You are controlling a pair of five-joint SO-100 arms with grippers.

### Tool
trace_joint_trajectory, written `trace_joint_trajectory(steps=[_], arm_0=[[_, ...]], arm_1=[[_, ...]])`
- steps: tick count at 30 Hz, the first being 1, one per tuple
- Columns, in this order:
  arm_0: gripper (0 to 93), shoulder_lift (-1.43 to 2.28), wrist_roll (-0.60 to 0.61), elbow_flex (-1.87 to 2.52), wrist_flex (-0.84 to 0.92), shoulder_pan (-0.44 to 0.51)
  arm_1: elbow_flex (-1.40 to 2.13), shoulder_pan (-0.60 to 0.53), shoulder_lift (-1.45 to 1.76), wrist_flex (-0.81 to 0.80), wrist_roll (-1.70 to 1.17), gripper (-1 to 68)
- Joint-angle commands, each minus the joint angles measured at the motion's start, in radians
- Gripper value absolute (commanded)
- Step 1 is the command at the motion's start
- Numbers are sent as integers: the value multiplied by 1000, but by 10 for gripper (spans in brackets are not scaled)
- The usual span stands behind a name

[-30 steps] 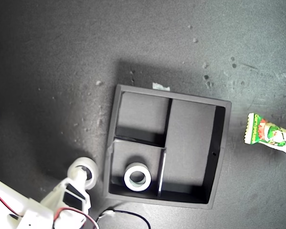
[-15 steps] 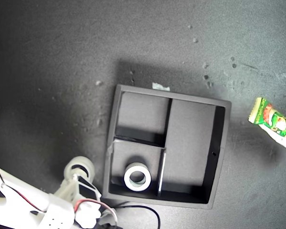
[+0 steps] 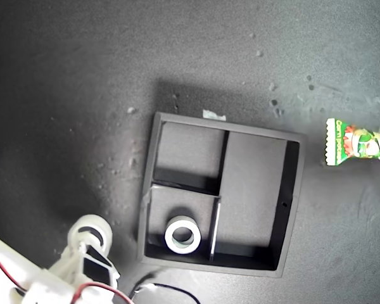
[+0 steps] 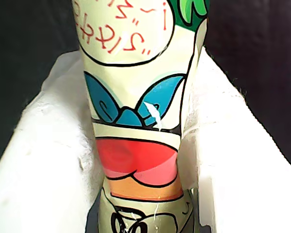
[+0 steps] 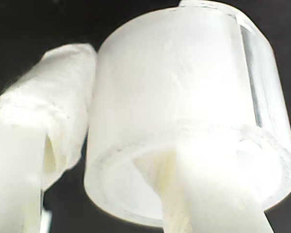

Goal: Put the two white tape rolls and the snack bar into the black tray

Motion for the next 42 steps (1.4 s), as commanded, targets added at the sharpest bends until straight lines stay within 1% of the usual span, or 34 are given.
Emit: trace_joint_trajectory(steps=[1,3,7,10,13,16,21,26,35,38,40,42], arm_0=[[0,179,97,8,17,-107],[0,221,189,-26,17,-183],[0,209,342,-164,17,-330],[0,129,411,-290,17,-394],[0,20,449,-423,17,-422],[0,-121,492,-588,17,-430],[0,-250,462,-684,18,-419],[0,-219,419,-621,20,-373],[4,-268,403,-649,20,-367],[34,-282,403,-650,20,-362],[89,-284,399,-653,20,-356],[121,-281,399,-657,20,-353]], arm_1=[[-81,20,3,-86,-488,-7],[-110,15,0,-107,-669,-7],[-183,5,-38,-112,-844,-7],[-247,-25,-138,-146,-910,-7],[-373,-77,-324,-152,-960,-7],[-534,-130,-537,-135,-1003,-7],[-804,-192,-822,-52,-1014,-7],[-884,-202,-927,-40,-1008,-7],[-1022,-207,-1063,-18,-997,-6],[-1026,-209,-1063,0,-989,-6],[-1035,-209,-1063,20,-985,-6],[-1043,-209,-1063,41,-980,-6]])
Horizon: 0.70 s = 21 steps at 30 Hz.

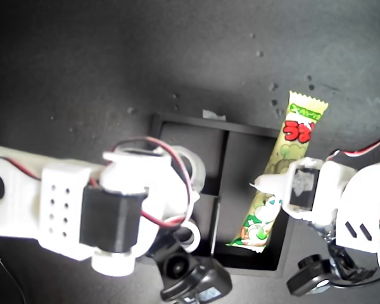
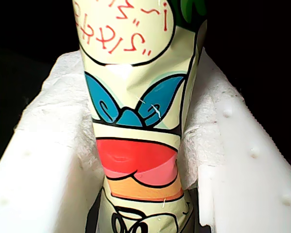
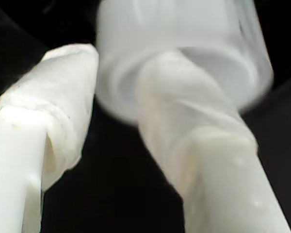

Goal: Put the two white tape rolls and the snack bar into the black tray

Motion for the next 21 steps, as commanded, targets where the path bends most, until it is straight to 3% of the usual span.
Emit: trace_joint_trajectory(steps=[1,17,21], arm_0=[[131,17,-20,-46,14,11],[138,140,-29,49,15,-11],[138,238,-31,110,15,-17]], arm_1=[[-55,-8,9,32,14,-6],[-20,-26,9,37,51,1],[6,-34,9,38,57,180]])
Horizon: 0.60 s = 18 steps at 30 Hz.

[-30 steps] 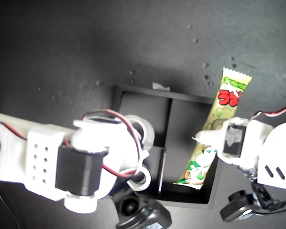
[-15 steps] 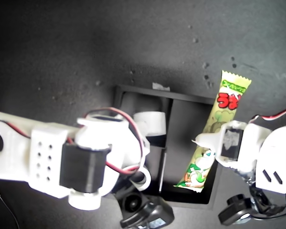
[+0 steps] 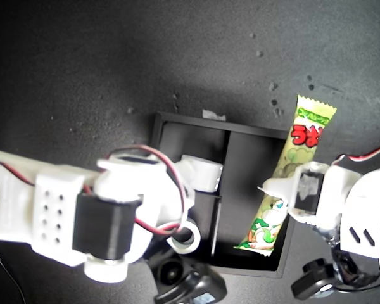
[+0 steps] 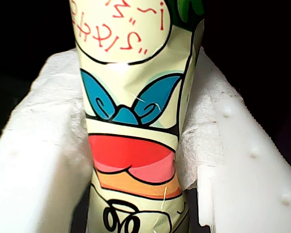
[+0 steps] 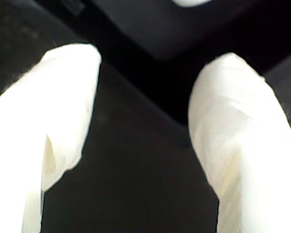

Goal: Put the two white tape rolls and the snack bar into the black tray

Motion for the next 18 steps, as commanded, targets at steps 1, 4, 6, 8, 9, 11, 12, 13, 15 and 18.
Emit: trace_joint_trajectory(steps=[1,4,6,8,9,11,12,13,15,18], arm_0=[[139,152,-17,43,15,-17],[137,229,-23,110,15,-20],[135,265,-26,143,15,-20],[132,291,-29,167,15,-20],[132,302,-31,176,15,-20],[131,318,-34,192,15,-18],[130,324,-34,199,15,-18],[129,331,-35,210,15,-17],[127,354,-37,244,15,-18],[120,436,-43,334,15,-28]], arm_1=[[6,-5,11,-6,40,217],[12,-17,11,15,40,324],[9,-23,11,31,40,369],[3,-26,11,44,40,404],[2,-26,11,52,40,414],[-2,-26,11,64,43,414],[-6,-26,11,74,43,415],[-11,-28,12,83,43,415],[-21,-32,18,101,48,415],[-92,-23,23,186,91,416]])
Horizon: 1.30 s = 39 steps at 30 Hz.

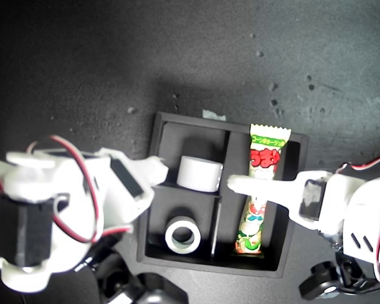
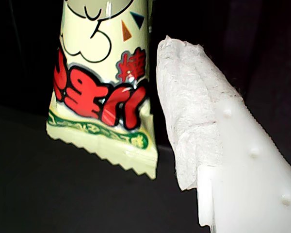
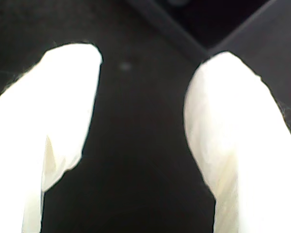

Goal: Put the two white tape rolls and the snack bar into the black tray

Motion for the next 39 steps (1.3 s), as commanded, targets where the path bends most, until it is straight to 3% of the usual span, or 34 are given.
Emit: trace_joint_trajectory(steps=[1,3,4,7,8,14,19,23,28,34,39], arm_0=[[114,153,-15,87,15,-29],[98,247,-9,187,15,-58],[75,298,-14,247,14,-77],[19,437,-46,420,-3,-104],[12,480,-58,477,-14,-104],[1,871,-153,989,-204,-101],[0,1289,-252,1391,-336,-84],[0,1419,-321,1626,-431,-32],[0,1460,-357,1819,-532,8],[1,1778,-350,2079,-574,9],[0,2013,-350,2217,-499,3]], arm_1=[[-124,26,23,110,135,412],[-229,78,26,224,230,360],[-295,101,26,290,276,299],[-499,163,48,479,399,25],[-446,179,127,477,451,-2],[95,247,762,445,709,-5],[841,244,1361,141,818,-5],[1331,239,1724,-52,824,-6],[1749,259,2095,-118,758,-6],[1942,278,2097,-199,704,-7],[2062,282,2091,-238,686,-6]])
